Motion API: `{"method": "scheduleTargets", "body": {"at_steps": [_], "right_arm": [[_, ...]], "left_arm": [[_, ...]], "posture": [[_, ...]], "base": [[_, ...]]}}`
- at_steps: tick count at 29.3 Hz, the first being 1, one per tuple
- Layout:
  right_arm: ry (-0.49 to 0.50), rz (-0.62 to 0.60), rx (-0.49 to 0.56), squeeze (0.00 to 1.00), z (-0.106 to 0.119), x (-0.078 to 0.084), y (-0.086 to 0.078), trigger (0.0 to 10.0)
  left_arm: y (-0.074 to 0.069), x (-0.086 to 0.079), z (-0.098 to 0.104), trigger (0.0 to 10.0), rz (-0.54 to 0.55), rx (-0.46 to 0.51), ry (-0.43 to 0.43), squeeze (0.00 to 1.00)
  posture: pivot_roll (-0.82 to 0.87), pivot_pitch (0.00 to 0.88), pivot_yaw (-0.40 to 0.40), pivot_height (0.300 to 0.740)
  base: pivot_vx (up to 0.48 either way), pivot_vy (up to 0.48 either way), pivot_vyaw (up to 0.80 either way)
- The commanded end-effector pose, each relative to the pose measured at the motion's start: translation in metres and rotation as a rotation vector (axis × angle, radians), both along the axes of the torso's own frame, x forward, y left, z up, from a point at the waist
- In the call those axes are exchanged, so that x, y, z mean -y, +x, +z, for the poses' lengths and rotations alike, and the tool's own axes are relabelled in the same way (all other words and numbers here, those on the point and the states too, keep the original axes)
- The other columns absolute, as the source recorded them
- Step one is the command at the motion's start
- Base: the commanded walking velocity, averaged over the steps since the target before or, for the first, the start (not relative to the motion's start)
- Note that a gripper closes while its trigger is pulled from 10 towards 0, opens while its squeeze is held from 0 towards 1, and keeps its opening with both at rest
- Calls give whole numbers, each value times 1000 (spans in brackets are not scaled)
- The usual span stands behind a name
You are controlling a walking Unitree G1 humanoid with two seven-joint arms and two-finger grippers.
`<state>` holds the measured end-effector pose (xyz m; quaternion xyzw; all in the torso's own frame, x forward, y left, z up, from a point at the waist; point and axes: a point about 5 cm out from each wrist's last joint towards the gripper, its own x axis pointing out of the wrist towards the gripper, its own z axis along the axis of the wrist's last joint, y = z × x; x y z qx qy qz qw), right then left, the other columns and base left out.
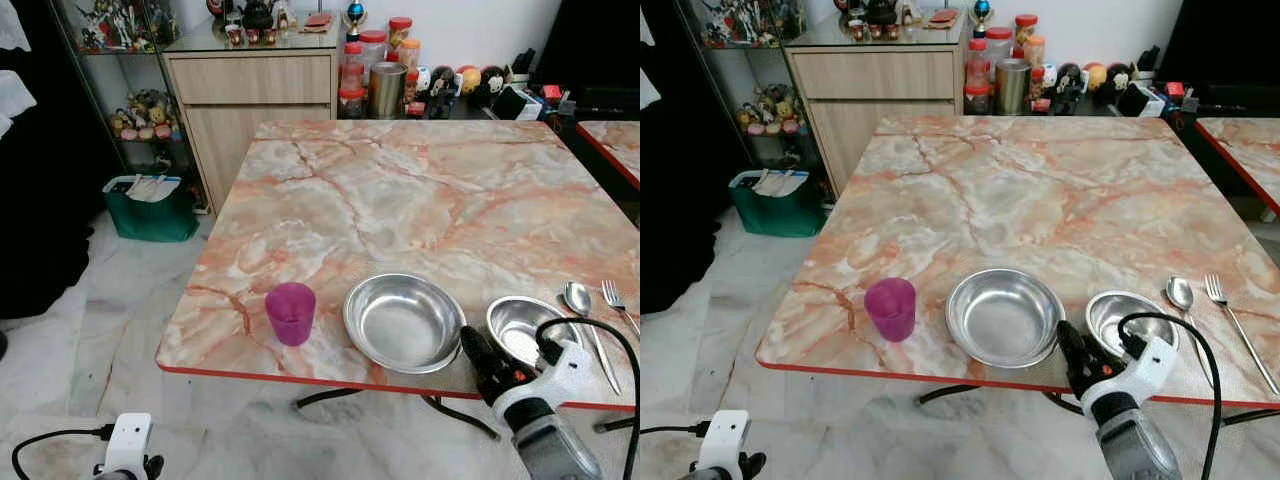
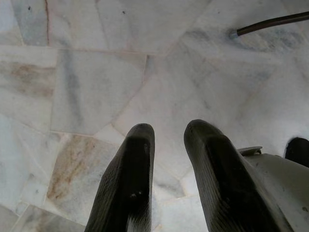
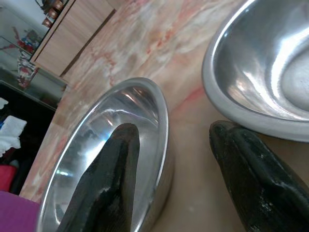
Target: Setting the table
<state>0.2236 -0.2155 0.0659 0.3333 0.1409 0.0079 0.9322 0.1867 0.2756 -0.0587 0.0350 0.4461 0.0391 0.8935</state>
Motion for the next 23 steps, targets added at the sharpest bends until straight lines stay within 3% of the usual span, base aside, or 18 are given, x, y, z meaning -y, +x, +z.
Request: {"method": "scheduleTargets", "body": {"at_steps": [1,16,23], "right_arm": [[7,-3,4,0,0,3,2,10000],[58,43,8,0,-2,-6,1,10000],[61,45,-1,0,-4,-6,11,10000]], "left_arm": [[-2,-2,0,10000,2,-5,11,0],[-2,-2,0,10000,2,-8,12,0],[-2,-2,0,10000,2,-5,13,0]], "posture": [[-24,0,13,736],[-12,0,16,736],[-10,0,17,736]], "base": [[0,0,0],[0,0,0],[0,0,0]]}}
